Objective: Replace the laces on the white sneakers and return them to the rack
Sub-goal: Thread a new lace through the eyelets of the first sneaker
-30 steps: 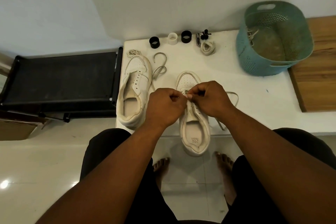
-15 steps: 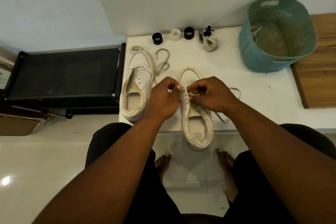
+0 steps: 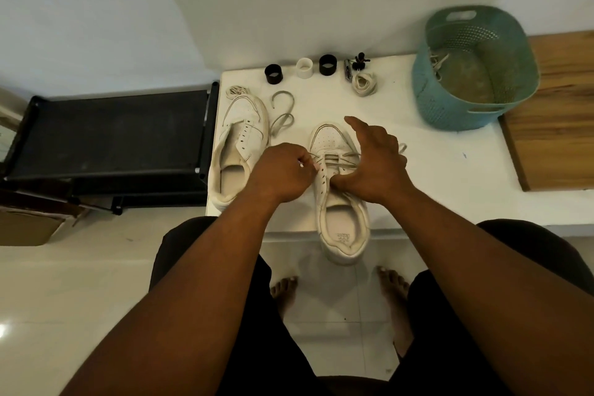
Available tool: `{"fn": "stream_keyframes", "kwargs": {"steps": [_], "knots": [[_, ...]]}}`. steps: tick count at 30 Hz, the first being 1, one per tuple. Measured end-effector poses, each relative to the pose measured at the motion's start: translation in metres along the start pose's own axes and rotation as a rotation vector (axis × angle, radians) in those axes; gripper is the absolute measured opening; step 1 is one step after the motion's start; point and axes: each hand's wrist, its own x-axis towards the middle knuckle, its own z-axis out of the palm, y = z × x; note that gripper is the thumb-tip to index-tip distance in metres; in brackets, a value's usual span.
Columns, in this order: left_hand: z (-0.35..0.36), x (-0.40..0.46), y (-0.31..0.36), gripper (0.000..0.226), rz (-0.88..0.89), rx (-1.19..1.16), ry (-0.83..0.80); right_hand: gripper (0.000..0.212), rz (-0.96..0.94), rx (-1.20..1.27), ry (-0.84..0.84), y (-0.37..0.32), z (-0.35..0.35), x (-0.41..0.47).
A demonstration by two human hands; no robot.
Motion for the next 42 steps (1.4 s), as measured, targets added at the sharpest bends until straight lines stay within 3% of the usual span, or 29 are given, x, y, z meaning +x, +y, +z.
{"fn": "stream_keyframes", "kwargs": {"steps": [2, 3, 7, 9, 10, 12, 15, 18, 21, 25, 28, 30, 33, 36, 38, 40, 42], "knots": [[-0.003, 0.0, 0.003, 0.026, 0.018, 0.003, 0.045, 0.117, 0.023, -0.012, 0.004, 0.002, 0.001, 0.0], [-0.003, -0.001, 0.005, 0.026, 0.003, -0.165, 0.062, 0.119, 0.034, -0.015, 0.003, 0.002, 0.002, 0.0], [-0.003, -0.006, 0.012, 0.029, -0.124, -1.247, 0.05, 0.127, 0.08, -0.035, -0.013, 0.003, 0.001, 0.002], [-0.004, -0.008, 0.012, 0.028, -0.131, -1.436, 0.04, 0.129, 0.092, -0.036, -0.024, 0.003, 0.0, 0.002], [-0.004, -0.008, 0.01, 0.025, -0.123, -1.333, 0.066, 0.13, 0.096, -0.034, -0.025, 0.003, 0.0, 0.002], [0.0, -0.005, 0.006, 0.013, -0.076, -0.906, 0.121, 0.13, 0.108, -0.031, -0.027, 0.004, 0.0, 0.002], [0.004, -0.002, 0.002, 0.009, -0.008, -0.295, 0.069, 0.129, 0.121, -0.027, -0.033, 0.005, 0.001, 0.001], [0.0, -0.002, 0.005, 0.019, 0.022, 0.013, 0.015, 0.129, 0.125, -0.031, -0.037, 0.005, 0.001, 0.001], [-0.002, 0.0, 0.004, 0.026, 0.034, -0.114, 0.048, 0.128, 0.13, -0.022, -0.043, 0.006, 0.001, 0.002], [-0.003, -0.003, 0.007, 0.024, -0.129, -1.007, 0.091, 0.128, 0.122, -0.004, -0.048, 0.007, 0.001, 0.003], [-0.015, -0.005, 0.012, 0.023, -0.206, -1.394, 0.092, 0.129, 0.124, 0.004, -0.048, 0.008, 0.001, 0.004], [-0.02, -0.005, 0.01, 0.024, -0.184, -1.177, 0.087, 0.13, 0.124, 0.007, -0.047, 0.009, 0.002, 0.005], [-0.013, -0.003, 0.003, 0.033, -0.083, -0.456, 0.095, 0.131, 0.118, 0.006, -0.044, 0.01, 0.003, 0.006], [-0.009, -0.002, 0.001, 0.031, -0.102, -0.174, -0.071, 0.131, 0.119, 0.022, -0.045, 0.01, 0.004, 0.006], [-0.009, -0.001, 0.001, 0.043, -0.057, 0.074, -0.11, 0.131, 0.12, 0.024, -0.049, 0.011, 0.005, 0.006], [-0.012, -0.001, 0.004, 0.045, 0.0, 0.056, -0.029, 0.131, 0.123, 0.025, -0.054, 0.011, 0.005, 0.006], [-0.014, -0.005, 0.01, 0.037, -0.028, -0.417, 0.059, 0.132, 0.117, 0.026, -0.055, 0.011, 0.006, 0.007]]}}
